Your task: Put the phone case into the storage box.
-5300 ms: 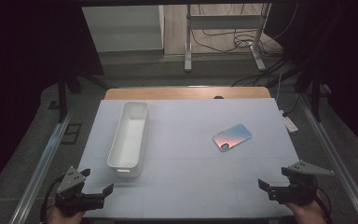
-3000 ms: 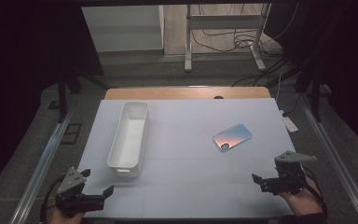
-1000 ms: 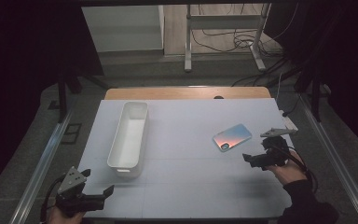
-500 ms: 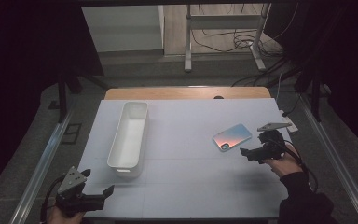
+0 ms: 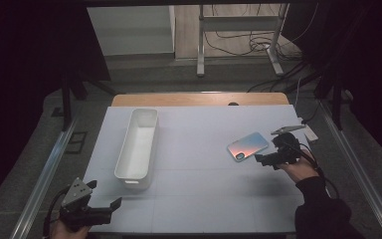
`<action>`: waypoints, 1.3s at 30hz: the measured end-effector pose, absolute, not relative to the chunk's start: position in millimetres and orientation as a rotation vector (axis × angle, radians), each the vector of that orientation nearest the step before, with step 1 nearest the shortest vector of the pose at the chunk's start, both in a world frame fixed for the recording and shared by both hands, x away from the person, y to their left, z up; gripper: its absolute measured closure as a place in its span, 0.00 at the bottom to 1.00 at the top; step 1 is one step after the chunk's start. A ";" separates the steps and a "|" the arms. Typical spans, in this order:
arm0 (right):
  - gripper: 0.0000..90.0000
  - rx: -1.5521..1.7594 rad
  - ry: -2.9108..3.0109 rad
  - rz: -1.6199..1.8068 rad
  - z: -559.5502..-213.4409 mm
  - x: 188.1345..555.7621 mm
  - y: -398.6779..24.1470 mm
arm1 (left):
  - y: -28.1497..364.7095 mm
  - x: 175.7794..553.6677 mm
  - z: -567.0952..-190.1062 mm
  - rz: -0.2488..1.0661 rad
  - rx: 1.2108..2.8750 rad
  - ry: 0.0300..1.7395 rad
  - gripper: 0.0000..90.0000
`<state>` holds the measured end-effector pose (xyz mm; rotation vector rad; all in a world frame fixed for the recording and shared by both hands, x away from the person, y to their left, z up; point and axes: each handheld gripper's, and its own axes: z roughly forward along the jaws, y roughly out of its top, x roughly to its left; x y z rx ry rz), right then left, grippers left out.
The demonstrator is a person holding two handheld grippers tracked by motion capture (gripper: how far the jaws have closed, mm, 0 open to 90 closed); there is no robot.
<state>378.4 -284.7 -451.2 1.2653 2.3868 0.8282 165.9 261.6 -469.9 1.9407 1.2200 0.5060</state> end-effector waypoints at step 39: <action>0.00 1.285 2.435 0.741 -446.1 432.0 -264.0 | 262.2 165.7 -469.9 0.503 1.937 1.215 0.01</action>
